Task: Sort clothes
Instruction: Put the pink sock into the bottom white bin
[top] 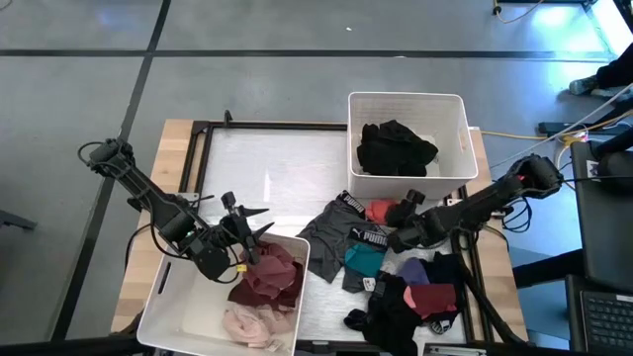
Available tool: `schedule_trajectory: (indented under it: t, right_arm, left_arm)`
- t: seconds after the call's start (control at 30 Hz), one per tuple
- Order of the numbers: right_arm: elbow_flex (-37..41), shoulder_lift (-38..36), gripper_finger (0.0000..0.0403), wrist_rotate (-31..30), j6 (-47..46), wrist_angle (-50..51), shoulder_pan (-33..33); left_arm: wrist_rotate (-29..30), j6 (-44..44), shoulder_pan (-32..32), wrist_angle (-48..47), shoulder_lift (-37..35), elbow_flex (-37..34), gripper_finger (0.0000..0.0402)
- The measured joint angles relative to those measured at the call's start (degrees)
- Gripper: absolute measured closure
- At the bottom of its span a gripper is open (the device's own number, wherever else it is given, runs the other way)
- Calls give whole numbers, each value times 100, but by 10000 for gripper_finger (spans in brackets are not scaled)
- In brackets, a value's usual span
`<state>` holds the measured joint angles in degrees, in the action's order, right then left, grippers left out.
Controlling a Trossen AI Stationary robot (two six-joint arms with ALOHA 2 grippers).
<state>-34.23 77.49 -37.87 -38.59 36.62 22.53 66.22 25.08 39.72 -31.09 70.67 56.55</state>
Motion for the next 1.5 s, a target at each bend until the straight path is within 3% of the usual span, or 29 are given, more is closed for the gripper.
schedule_trajectory:
  t: [0.17,0.43,0.63,1.03,1.27,1.5]
  right_arm:
    - [34,109,272,309,190,-125,-248]
    - [34,155,394,317,586,-302,-235]
    - [-206,123,390,248,699,-74,-226]
    - [-2400,-13,398,-270,1247,1176,353]
    - [-3146,-13,400,-233,2325,144,500]
    - [-3249,27,394,808,3787,-1922,484]
  left_arm:
    - [0,0,0,0,0,0,245]
    - [0,2,-2,0,0,0,245]
    - [0,2,-2,1,0,0,245]
    - [0,0,-2,1,0,0,245]
    - [0,0,-2,0,0,0,245]
    - [0,2,-2,0,0,0,245]
